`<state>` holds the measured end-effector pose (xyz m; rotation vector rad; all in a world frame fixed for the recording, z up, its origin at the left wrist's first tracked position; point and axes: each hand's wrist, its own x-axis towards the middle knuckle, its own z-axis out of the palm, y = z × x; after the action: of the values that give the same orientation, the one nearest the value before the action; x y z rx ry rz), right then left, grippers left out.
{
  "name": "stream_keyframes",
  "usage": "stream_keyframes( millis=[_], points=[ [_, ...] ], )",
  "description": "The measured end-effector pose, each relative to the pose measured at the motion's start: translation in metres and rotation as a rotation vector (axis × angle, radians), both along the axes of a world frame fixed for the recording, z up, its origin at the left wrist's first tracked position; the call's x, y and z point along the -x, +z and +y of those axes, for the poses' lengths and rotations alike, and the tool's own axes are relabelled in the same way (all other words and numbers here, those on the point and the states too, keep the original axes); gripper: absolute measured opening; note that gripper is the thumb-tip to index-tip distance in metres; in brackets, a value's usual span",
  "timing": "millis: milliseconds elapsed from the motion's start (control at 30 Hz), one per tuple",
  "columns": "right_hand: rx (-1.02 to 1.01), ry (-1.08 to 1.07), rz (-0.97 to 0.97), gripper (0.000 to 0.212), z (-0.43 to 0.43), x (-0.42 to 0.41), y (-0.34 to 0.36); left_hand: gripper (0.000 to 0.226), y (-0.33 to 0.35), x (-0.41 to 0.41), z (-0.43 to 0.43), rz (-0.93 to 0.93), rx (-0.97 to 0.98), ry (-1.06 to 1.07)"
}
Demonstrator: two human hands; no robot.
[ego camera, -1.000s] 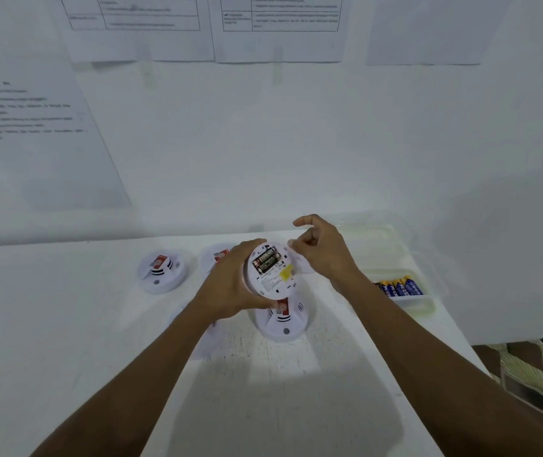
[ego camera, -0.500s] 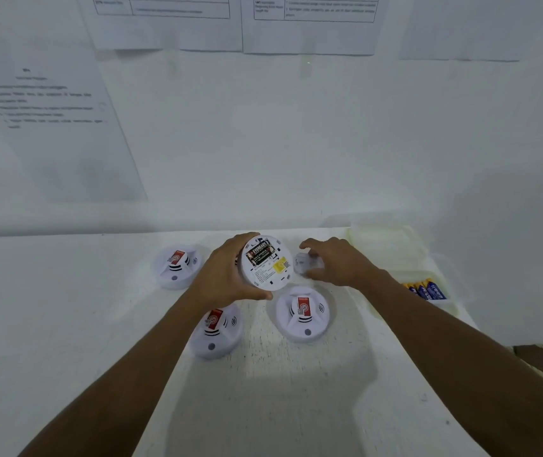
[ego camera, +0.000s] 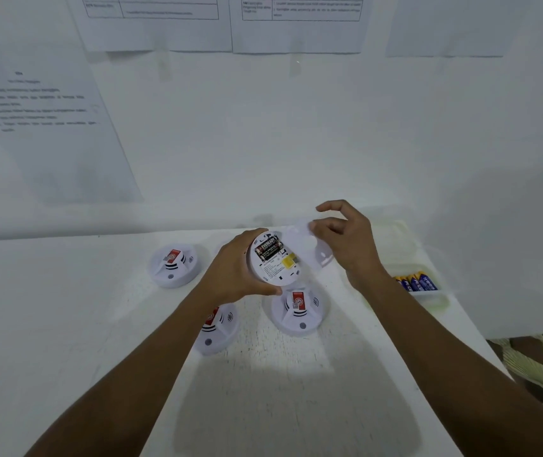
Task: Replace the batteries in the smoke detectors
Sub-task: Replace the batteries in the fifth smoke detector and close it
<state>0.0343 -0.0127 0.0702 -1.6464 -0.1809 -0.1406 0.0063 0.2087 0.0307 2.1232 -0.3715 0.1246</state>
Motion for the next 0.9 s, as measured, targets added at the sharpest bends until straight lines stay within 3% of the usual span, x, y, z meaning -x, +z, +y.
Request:
stream_keyframes(
  millis=[233, 300, 467, 733, 900],
  points=[
    [0.418, -0.035, -0.335, 0.009, 0.026, 0.015, -0.014, 0.092, 0.002, 0.006, -0.013, -0.031, 0.024, -0.023],
    [0.508, -0.051, -0.423, 0.013, 0.029, 0.018, -0.022, 0.090, 0.003, 0.007, -0.014, -0.038, 0.020, -0.017],
    [0.757, -0.018, -0.434, 0.034, 0.034, 0.030, -0.026, 0.087, 0.005, 0.010, -0.012, -0.051, 0.036, -0.028],
    [0.878, 0.107, -0.370, 0.050, 0.030, 0.033, -0.012, 0.091, 0.002, 0.014, -0.009, -0.066, 0.018, 0.004],
    [0.695, 0.011, -0.295, 0.052, 0.038, 0.036, -0.008, 0.084, 0.010, 0.018, -0.011, -0.118, -0.024, 0.075]
  ],
)
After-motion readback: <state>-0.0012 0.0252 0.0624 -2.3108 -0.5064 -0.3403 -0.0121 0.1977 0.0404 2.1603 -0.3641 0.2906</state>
